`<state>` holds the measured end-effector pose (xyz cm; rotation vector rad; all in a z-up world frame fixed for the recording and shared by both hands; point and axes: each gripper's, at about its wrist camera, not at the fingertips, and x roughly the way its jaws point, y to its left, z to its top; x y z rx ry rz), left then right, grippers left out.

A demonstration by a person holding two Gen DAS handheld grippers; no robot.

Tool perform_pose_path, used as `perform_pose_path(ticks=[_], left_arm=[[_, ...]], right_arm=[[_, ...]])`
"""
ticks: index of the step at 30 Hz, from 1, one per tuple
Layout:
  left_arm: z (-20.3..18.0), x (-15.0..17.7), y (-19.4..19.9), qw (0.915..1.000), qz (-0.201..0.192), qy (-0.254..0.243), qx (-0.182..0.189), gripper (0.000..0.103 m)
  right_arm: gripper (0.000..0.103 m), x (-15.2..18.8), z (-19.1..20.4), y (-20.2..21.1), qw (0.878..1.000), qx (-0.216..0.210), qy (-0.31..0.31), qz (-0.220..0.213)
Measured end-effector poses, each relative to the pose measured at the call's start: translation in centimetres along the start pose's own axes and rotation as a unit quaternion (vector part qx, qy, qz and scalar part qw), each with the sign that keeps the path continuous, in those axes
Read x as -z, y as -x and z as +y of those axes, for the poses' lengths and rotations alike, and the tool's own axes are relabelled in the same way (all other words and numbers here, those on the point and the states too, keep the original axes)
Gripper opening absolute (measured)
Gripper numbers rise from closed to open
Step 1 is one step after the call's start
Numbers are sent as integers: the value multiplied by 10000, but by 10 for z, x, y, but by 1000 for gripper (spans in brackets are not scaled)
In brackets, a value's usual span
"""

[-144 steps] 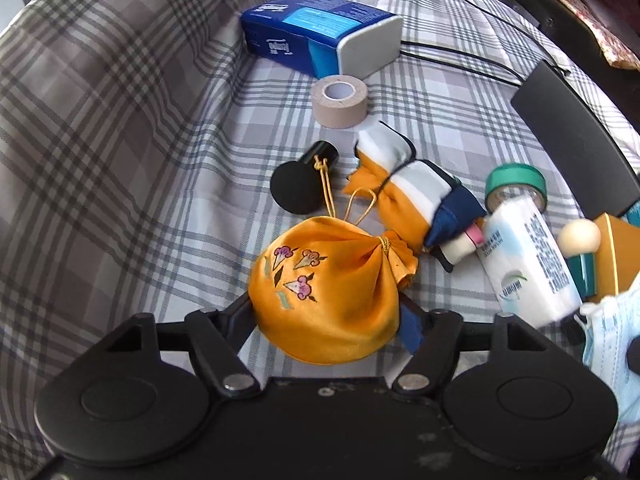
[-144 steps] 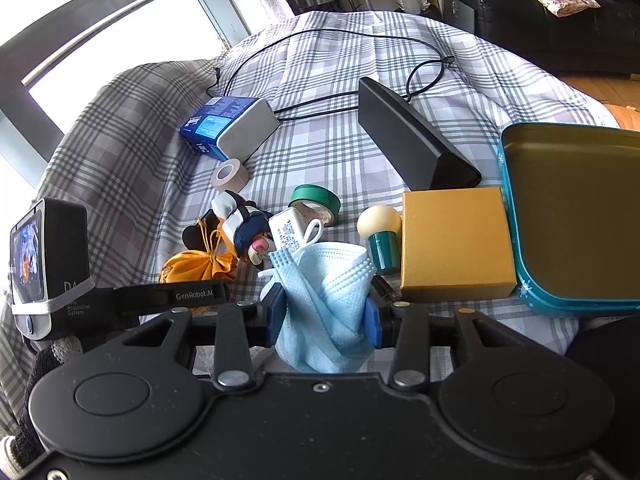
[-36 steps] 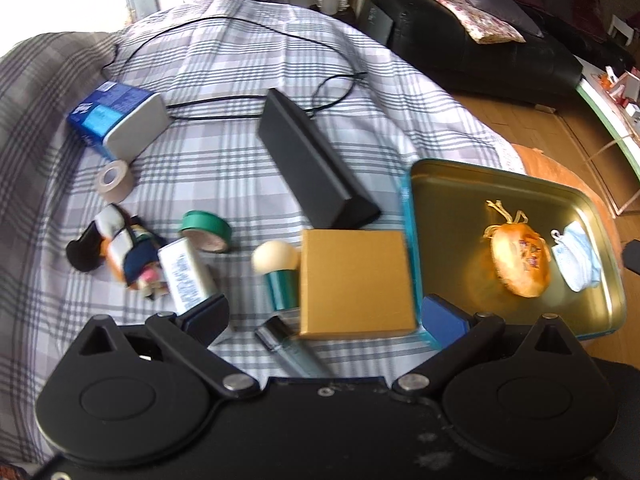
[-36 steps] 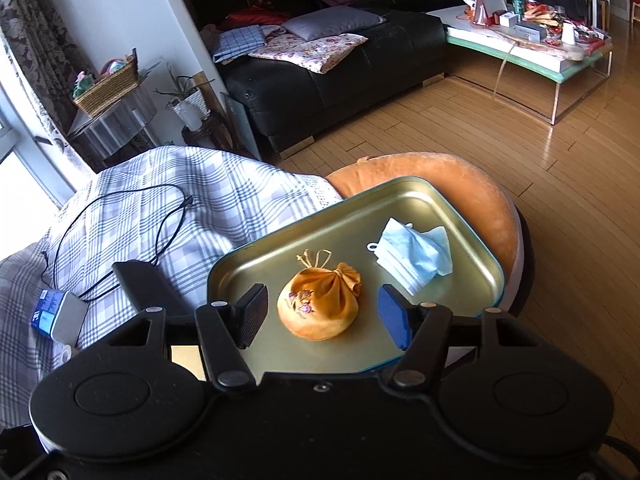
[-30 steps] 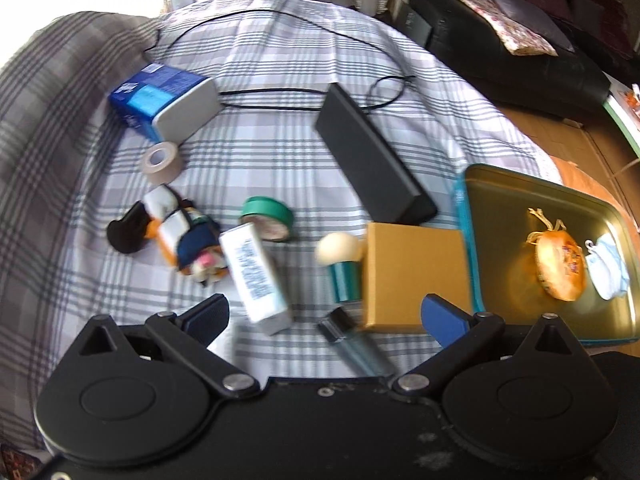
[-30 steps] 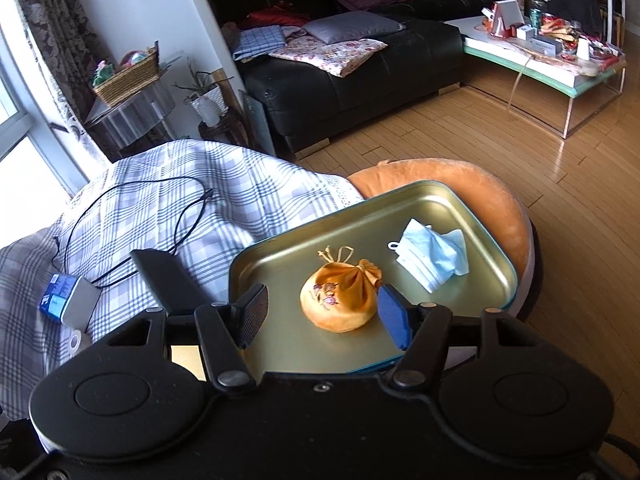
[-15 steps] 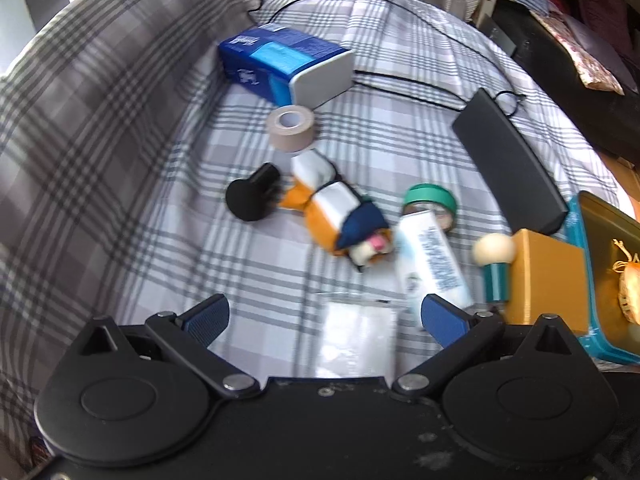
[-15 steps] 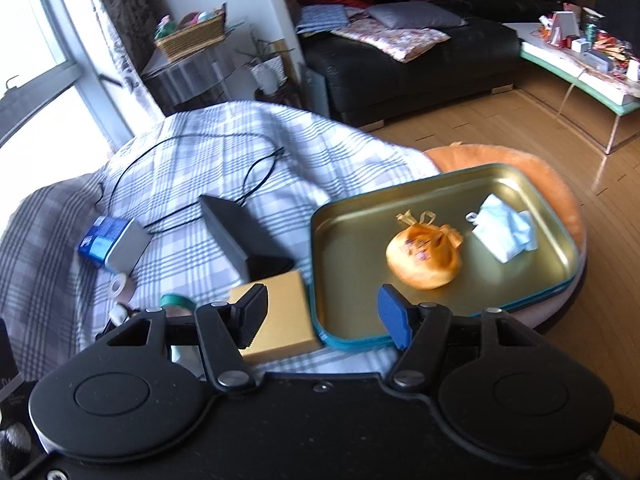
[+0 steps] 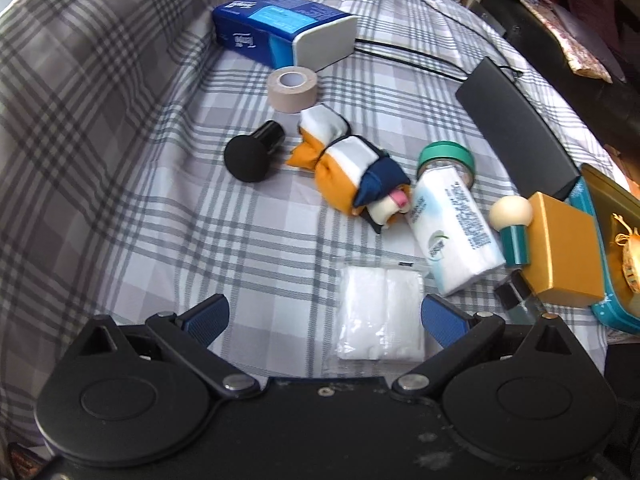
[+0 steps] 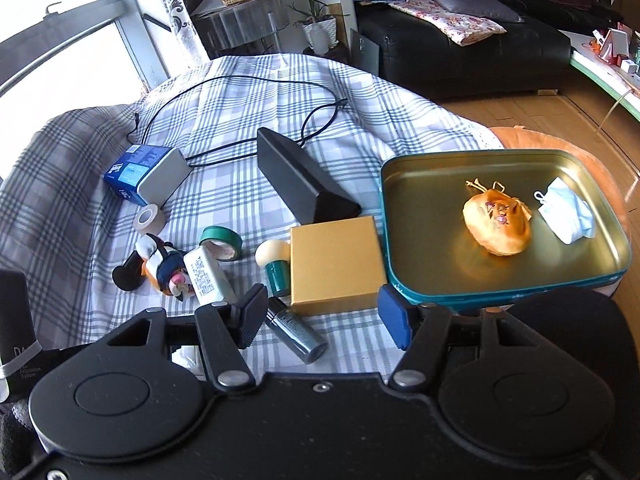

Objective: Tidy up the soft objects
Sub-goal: 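Move the left tool to the white cotton-pad pack while the right tool withdraws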

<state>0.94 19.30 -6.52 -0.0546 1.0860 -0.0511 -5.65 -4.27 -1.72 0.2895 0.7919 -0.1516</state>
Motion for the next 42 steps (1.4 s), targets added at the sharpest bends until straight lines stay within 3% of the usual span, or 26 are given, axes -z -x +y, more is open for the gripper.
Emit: perform_pose_path(ticks=[8, 14, 26, 29, 35, 42], left_arm=[[-8, 2, -6, 9995, -70, -263, 150, 103], [-8, -2, -17, 9993, -40, -355, -147, 103], [47, -15, -38, 9967, 133, 408, -692, 103], [62, -15, -47, 9960, 278, 637, -553, 103], [71, -18, -46, 9943, 285, 623, -817, 103], [87, -21, -47, 9940, 310, 669, -812, 103]], right_arm=[[59, 8, 9, -4, 9998, 146, -83, 51], [59, 13, 13, 0, 9996, 226, -170, 47], [59, 7, 21, -22, 9992, 41, -203, 329], [59, 1, 32, -31, 9994, 70, -35, 337], [59, -12, 54, -50, 9991, 60, 278, 309], [58, -10, 74, -76, 9969, 88, 603, 505]])
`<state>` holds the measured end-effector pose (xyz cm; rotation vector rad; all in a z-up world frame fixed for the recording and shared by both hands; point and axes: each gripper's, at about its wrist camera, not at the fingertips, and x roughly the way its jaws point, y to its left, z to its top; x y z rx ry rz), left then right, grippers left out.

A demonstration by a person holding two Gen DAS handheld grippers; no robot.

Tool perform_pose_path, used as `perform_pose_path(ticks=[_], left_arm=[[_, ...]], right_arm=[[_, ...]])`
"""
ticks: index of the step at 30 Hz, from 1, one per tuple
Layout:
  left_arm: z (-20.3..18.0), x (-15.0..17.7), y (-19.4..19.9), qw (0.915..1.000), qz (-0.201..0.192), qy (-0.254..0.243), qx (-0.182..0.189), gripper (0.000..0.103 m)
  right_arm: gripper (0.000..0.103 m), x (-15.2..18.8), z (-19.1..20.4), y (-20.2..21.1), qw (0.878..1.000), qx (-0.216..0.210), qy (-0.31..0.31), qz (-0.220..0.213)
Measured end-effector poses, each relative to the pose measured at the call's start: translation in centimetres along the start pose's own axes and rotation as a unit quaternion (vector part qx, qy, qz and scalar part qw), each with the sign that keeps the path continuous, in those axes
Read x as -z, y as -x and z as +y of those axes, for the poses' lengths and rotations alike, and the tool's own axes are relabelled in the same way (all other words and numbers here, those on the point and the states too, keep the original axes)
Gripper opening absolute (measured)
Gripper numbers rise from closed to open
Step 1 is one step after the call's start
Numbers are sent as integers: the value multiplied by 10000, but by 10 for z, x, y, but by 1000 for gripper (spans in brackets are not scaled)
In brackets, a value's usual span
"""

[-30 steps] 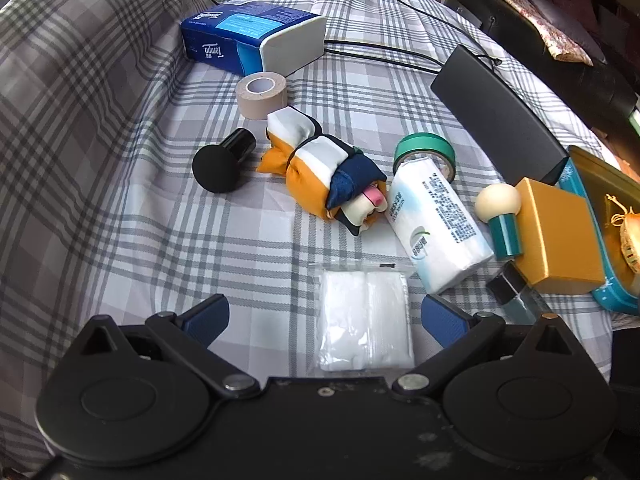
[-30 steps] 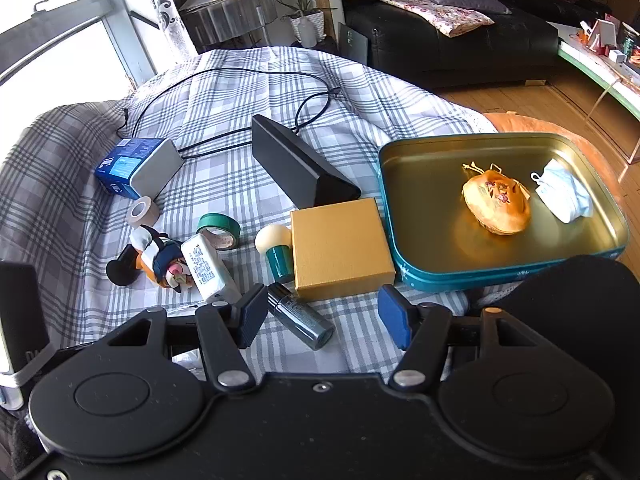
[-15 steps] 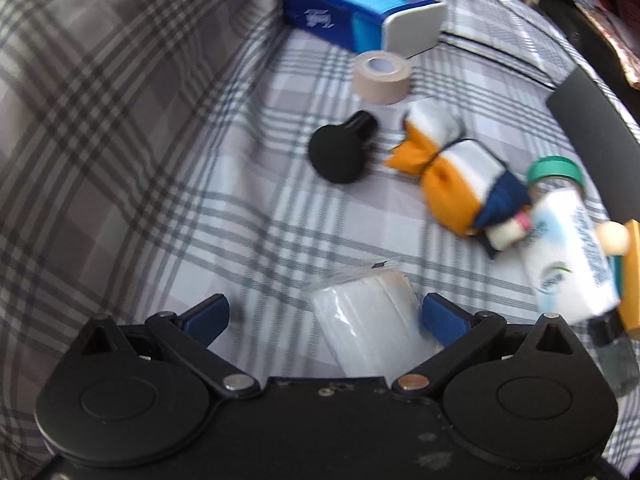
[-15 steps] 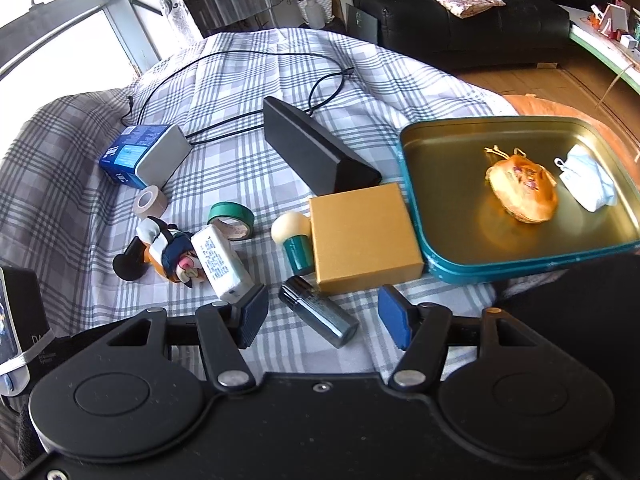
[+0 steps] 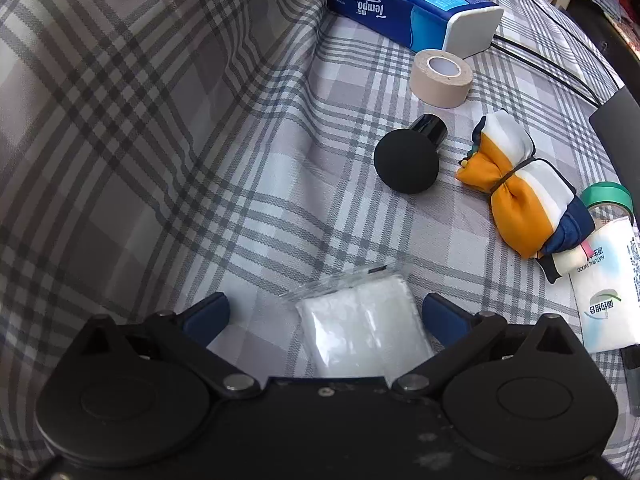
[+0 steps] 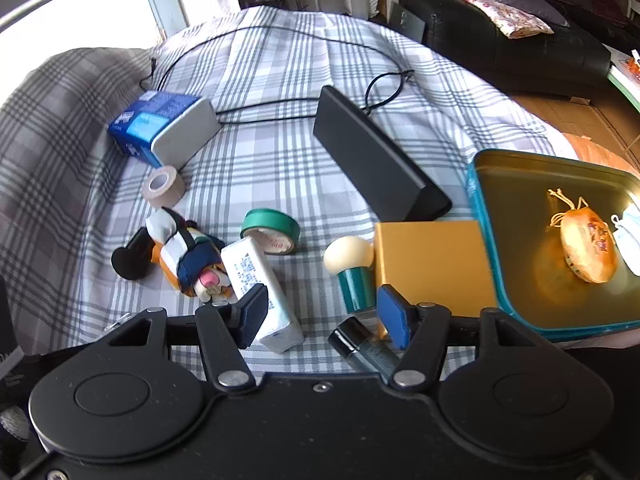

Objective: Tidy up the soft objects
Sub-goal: 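Move the left tool to the white cotton-pad pack while the right tool withdraws, then lower the right tool onto the white tissue pack and close its gripper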

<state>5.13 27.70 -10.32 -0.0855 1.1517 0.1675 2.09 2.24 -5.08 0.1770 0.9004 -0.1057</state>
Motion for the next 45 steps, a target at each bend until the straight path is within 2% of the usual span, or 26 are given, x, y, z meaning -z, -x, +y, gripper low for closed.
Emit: perform_pose_path(ticks=[7, 14, 18, 20, 23, 24, 26, 29, 30, 31, 33, 36, 40, 42, 45], left_arm=[[0, 0, -1, 10000, -16, -35, 13, 103], [0, 0, -1, 10000, -16, -32, 16, 103], [0, 0, -1, 10000, -14, -29, 21, 103], [0, 0, -1, 10000, -15, -33, 18, 103], [0, 0, -1, 10000, -18, -30, 18, 103], [0, -1, -1, 10000, -15, -35, 21, 103], [0, 0, -1, 10000, -14, -33, 23, 103], [0, 0, -1, 10000, -20, -37, 16, 103], [0, 0, -1, 10000, -21, -38, 16, 103], [0, 0, -1, 10000, -20, -37, 17, 103], [0, 0, -1, 10000, -22, -38, 17, 103], [0, -1, -1, 10000, -20, -41, 20, 103], [0, -1, -1, 10000, -21, -44, 22, 103], [0, 0, -1, 10000, -21, -44, 22, 103], [0, -1, -1, 10000, -24, -46, 20, 103]], right_arm=[[58, 14, 24, -9, 9985, -288, 452, 129], [58, 25, 41, 1, 9893, -947, 1106, -72], [58, 25, 41, 8, 9843, -1387, 1091, -108], [58, 22, 37, 9, 9868, -1304, 944, -191], [58, 17, 29, 5, 9929, -954, 659, -269], [57, 15, 26, 2, 9947, -785, 619, -252], [50, 11, 21, -3, 9970, -439, 551, -308], [50, 6, 12, -7, 9972, 318, 497, -464], [50, 5, 9, -6, 9967, 401, 481, -521], [50, 4, 7, -4, 9968, 338, 451, -559], [50, 4, 7, 4, 9973, -56, 407, -613], [50, 9, 25, 8, 9945, -351, 766, -623], [48, 19, 44, -3, 9904, -257, 1293, -419], [47, 22, 43, -10, 9892, -6, 1419, -375], [47, 17, 26, -12, 9927, 306, 1084, -419]])
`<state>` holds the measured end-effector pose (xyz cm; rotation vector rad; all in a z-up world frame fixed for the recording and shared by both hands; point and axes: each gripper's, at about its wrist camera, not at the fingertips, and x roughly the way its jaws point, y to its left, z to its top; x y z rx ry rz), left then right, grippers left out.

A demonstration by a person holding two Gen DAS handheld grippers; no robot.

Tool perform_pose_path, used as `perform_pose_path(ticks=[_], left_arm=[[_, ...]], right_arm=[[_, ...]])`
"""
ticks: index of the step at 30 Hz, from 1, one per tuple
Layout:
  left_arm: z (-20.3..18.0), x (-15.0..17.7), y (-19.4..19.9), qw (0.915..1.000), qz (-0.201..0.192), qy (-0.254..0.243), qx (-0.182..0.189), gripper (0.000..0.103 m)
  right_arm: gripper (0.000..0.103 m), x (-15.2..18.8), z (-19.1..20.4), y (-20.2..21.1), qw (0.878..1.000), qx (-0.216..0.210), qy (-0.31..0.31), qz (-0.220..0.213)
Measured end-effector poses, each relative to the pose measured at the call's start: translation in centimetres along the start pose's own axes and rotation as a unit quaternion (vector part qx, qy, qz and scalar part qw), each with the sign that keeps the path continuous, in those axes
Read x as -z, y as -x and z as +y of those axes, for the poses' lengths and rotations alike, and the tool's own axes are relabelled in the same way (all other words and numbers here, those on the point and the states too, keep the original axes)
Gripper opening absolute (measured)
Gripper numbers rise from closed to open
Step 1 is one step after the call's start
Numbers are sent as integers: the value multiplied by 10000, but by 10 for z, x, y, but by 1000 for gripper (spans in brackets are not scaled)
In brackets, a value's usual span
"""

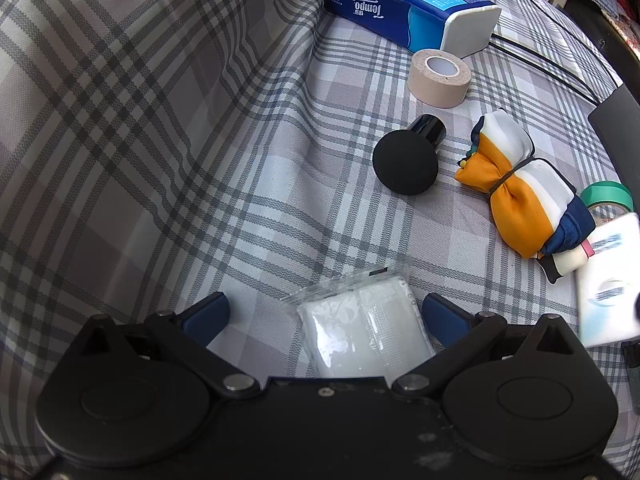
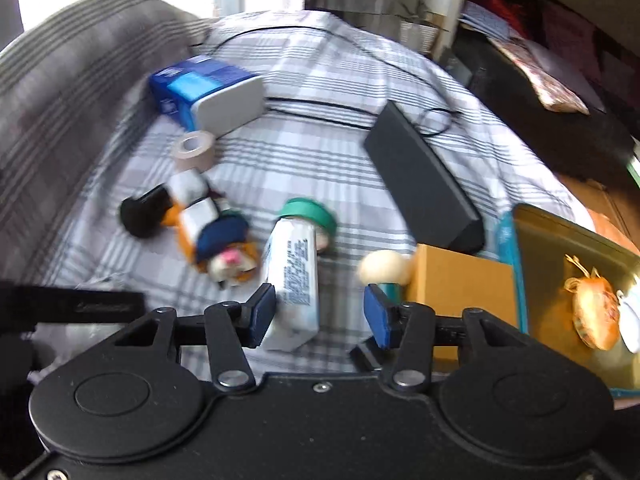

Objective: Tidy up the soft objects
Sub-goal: 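Lower the right tool onto the white tissue pack and close its gripper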

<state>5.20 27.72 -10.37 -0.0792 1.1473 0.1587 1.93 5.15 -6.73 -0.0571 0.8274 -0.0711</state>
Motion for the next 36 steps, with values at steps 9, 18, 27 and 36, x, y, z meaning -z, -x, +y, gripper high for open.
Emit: perform_pose_path(ticks=[9, 18, 27, 36], left_arm=[[0, 0, 0, 10000, 4, 0, 9, 103], [0, 0, 0, 10000, -1, 1, 8, 103], [-1, 0, 0, 10000, -2, 1, 11, 103], [0, 0, 0, 10000, 6, -2, 22, 103]], right_arm=[[49, 1, -2, 3, 9996, -238, 118, -136], [54, 7, 12, -24, 9981, -277, 513, 172], [54, -6, 9, -35, 9982, -313, 483, 167], [54, 2, 14, -31, 9955, -484, 797, 151]])
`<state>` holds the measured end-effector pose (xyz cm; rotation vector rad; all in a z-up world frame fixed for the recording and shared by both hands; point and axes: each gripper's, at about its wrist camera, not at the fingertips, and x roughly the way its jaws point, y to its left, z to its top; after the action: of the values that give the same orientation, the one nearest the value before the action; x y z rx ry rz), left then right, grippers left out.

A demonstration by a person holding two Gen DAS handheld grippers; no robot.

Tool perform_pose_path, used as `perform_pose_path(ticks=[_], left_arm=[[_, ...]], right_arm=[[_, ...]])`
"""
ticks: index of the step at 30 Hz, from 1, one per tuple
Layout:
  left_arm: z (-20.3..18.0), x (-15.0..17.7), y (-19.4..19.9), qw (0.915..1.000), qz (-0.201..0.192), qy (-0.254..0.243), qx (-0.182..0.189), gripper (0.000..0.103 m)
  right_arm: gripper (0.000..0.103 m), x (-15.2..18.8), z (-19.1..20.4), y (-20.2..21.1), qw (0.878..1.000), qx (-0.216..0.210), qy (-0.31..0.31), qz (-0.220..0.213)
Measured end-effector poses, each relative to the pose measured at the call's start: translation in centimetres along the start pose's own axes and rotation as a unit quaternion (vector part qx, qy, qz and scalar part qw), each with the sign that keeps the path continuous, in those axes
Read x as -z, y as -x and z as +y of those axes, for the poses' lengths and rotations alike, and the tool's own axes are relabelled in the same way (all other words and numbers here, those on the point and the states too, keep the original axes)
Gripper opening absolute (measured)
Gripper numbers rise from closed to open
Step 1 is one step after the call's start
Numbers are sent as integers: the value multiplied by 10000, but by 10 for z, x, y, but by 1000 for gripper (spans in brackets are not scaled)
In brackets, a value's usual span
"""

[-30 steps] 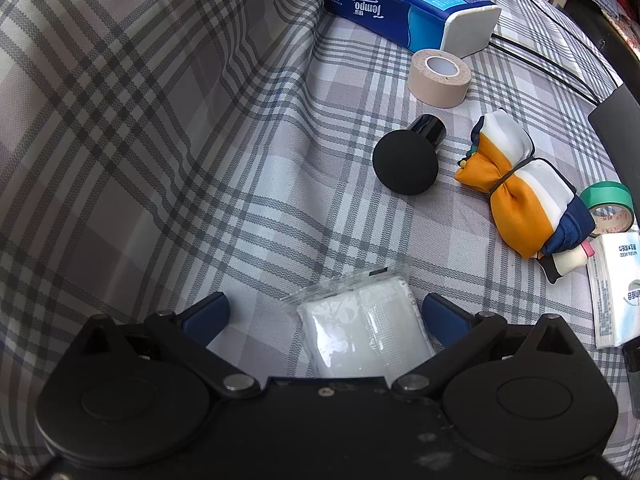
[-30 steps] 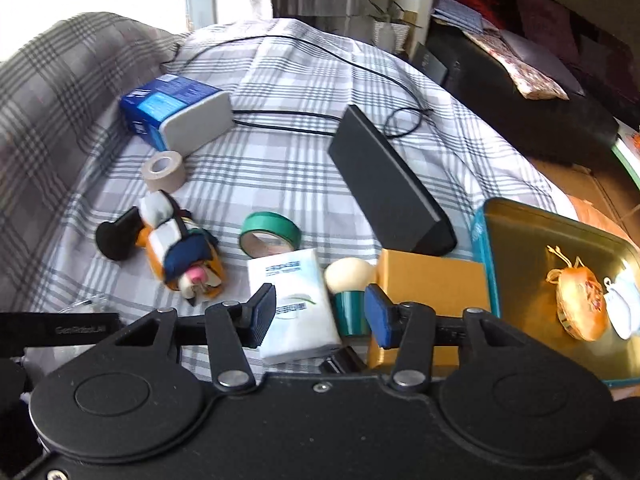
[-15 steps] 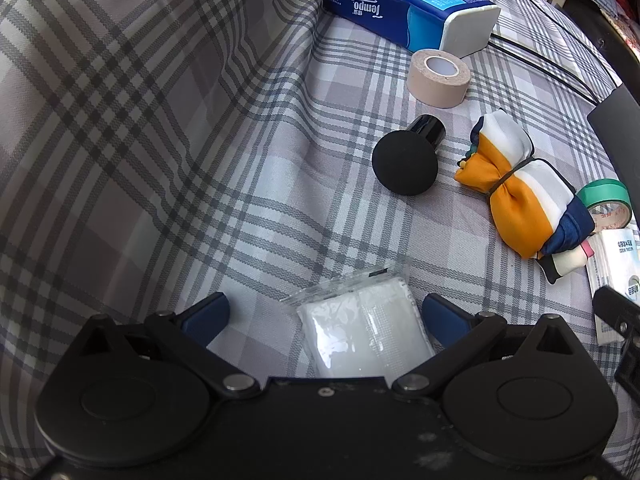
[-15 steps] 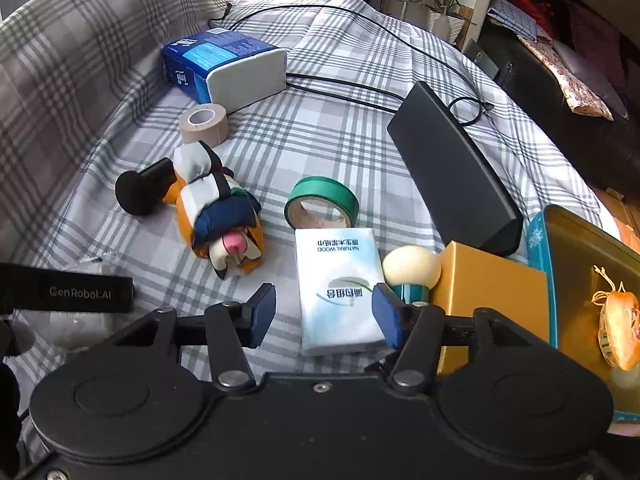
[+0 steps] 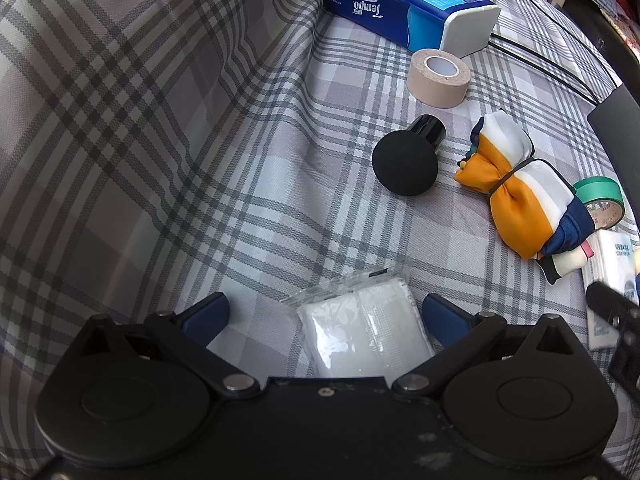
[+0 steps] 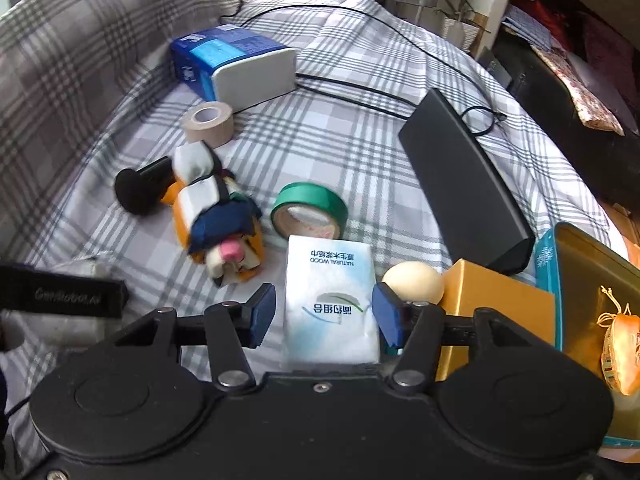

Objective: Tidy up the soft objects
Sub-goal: 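Lower the right tool onto the white tissue pack and close its gripper, then grasp the cotton-pad pack with the left gripper while the right lifts the tissue pack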

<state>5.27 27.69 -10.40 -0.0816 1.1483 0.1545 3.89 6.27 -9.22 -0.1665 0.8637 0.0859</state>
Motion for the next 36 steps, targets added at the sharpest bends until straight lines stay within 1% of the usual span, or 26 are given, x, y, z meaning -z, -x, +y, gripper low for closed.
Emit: perform_pose_path(ticks=[3, 5, 6, 12, 18, 20, 25, 27, 29, 32, 34, 36], left_arm=[[0, 0, 0, 10000, 0, -1, 0, 103], [0, 0, 0, 10000, -1, -2, -1, 103], [0, 0, 0, 10000, -2, -2, -1, 103], [0, 0, 0, 10000, -3, -2, 3, 103], [-1, -1, -2, 10000, -32, -34, 11, 103], [-1, -1, -2, 10000, -65, -27, 27, 103], [1, 4, 0, 9997, -214, 60, 47, 103], [0, 4, 1, 9998, -176, -16, 52, 103], [3, 2, 1, 9998, -128, 32, 121, 103], [5, 0, 3, 9998, -77, 74, 181, 99], [6, 0, 5, 9998, -83, 112, 133, 94], [6, 0, 8, 9998, -45, 122, 146, 85]], right_arm=[[54, 6, 3, 9, 9995, -281, 87, 62], [54, 8, 3, 13, 9987, -496, 33, 103], [54, 8, 2, 14, 9986, -517, -31, 112], [54, 2, 2, 4, 9984, -335, -420, 196], [55, 4, 0, -15, 9955, -315, -737, 511], [55, 5, 0, -15, 9958, -256, -779, 418], [55, 5, 1, -13, 9959, -280, -735, 442], [53, 6, -1, -13, 9953, -335, -805, 429], [51, 7, -3, -11, 9951, -361, -816, 418], [50, 9, -5, -7, 9944, -389, -875, 451], [50, 12, -7, -3, 9939, -415, -919, 448], [50, 14, -9, 3, 9936, -410, -954, 440]])
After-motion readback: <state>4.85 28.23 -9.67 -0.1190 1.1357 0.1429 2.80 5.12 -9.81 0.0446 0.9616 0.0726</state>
